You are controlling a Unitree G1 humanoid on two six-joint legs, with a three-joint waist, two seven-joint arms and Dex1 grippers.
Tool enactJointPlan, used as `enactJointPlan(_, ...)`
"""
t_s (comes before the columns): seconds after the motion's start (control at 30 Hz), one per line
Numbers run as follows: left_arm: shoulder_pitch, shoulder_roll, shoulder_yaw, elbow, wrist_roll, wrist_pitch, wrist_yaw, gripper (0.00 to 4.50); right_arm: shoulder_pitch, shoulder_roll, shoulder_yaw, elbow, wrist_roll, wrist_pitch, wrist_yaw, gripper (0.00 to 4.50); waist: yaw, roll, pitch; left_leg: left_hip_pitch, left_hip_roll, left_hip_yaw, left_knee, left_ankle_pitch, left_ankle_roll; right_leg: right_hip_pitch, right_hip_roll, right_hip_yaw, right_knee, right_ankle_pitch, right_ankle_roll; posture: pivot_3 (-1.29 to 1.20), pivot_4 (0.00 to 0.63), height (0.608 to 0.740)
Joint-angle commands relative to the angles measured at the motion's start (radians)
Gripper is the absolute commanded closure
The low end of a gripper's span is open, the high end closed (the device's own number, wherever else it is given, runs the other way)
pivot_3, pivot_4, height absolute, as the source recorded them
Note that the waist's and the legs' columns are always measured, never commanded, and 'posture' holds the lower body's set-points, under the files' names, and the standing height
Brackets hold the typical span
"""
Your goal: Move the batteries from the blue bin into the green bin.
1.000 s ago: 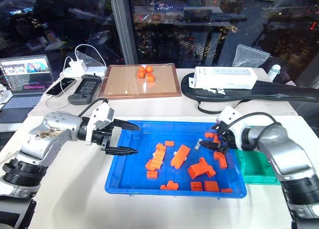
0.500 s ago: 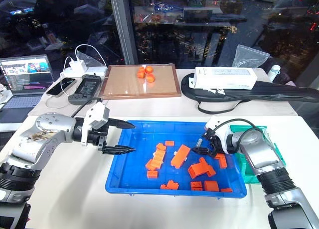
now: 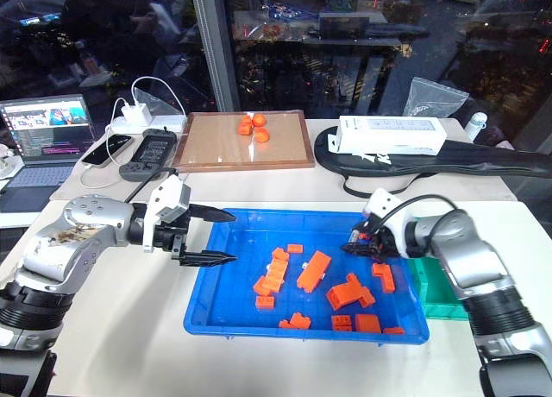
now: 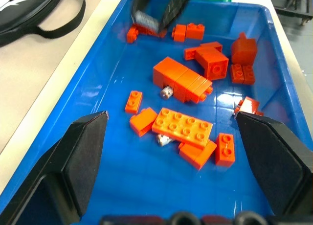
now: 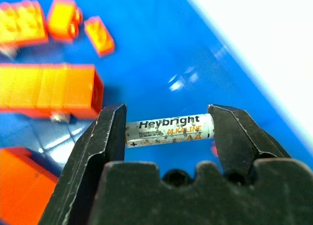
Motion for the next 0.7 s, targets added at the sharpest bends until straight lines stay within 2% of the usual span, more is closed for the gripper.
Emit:
enactJointPlan(0.03, -0.052, -0.032, -0.011, 0.042, -0.005, -0.036, -0.036, 0.00, 0.121, -0.121, -0.205, -0.058, 0.019, 0.069, 0.009, 2.07, 0.007, -0.001, 0.000, 0.000, 0.000, 0.000, 0.000, 0.000, 0.000, 0.001, 0.000, 0.000, -0.001, 0.000, 0.000, 0.00, 0.150, 0.740)
enactJointPlan(0.17, -0.089, -0.071, -0.026, 0.082, -0.004, -0.050, -0.057, 0.00, 0.276, -0.178, -0.329, -0.055, 0.000, 0.072, 0.009, 2.07, 0.000, -0.001, -0.001, 0.000, 0.000, 0.000, 0.000, 0.000, 0.000, 0.001, 0.000, 0.000, -0.001, 0.000, 0.000, 0.00, 0.150, 0.740)
enactJointPlan(0.27, -0.114, -0.094, -0.041, 0.111, 0.010, -0.066, -0.067, 0.00, 0.401, -0.180, -0.407, -0.074, -0.005, 0.081, 0.012, 2.07, -0.006, 0.000, -0.002, 0.000, 0.000, 0.000, 0.000, 0.000, 0.000, 0.001, 0.000, 0.000, 0.000, 0.000, 0.000, 0.00, 0.150, 0.740)
enactJointPlan(0.37, -0.118, -0.099, -0.045, 0.118, 0.013, -0.070, -0.075, 0.00, 0.451, -0.158, -0.428, -0.098, 0.009, 0.092, -0.005, 2.07, -0.017, 0.001, -0.003, 0.001, 0.000, -0.001, 0.000, 0.000, 0.000, 0.000, 0.001, 0.002, 0.000, 0.000, 0.000, 0.00, 0.150, 0.740)
enactJointPlan(0.43, -0.114, -0.098, -0.044, 0.115, 0.012, -0.068, -0.078, 0.00, 0.484, -0.160, -0.408, -0.082, -0.035, 0.055, -0.035, 2.07, -0.022, 0.002, -0.003, 0.001, 0.000, -0.003, 0.000, 0.000, 0.000, 0.001, 0.002, 0.002, 0.000, 0.000, 0.000, 0.00, 0.150, 0.740)
enactJointPlan(0.5, -0.108, -0.093, -0.040, 0.109, 0.012, -0.066, -0.080, 0.00, 0.491, -0.164, -0.400, -0.070, -0.044, 0.045, -0.045, 1.07, -0.022, 0.002, -0.003, 0.001, 0.000, -0.003, 0.000, 0.000, 0.000, 0.001, 0.002, 0.002, 0.000, 0.000, 0.000, 0.00, 0.150, 0.740)
enactJointPlan(0.6, -0.101, -0.085, -0.036, 0.105, 0.017, -0.066, -0.078, 0.00, 0.454, -0.180, -0.397, -0.073, -0.033, 0.053, -0.048, 0.15, -0.022, 0.002, -0.003, 0.001, 0.000, -0.003, 0.001, 0.000, 0.000, 0.001, 0.002, 0.002, 0.000, -0.001, 0.002, 0.00, 0.150, 0.740)
enactJointPlan(0.7, -0.092, -0.077, -0.029, 0.099, 0.016, -0.062, -0.072, 0.00, 0.353, -0.193, -0.375, -0.111, 0.015, 0.086, -0.040, 0.03, -0.027, 0.002, -0.003, 0.001, 0.000, -0.003, 0.001, 0.000, 0.000, 0.001, 0.002, 0.002, 0.000, -0.001, 0.002, 0.00, 0.150, 0.740)
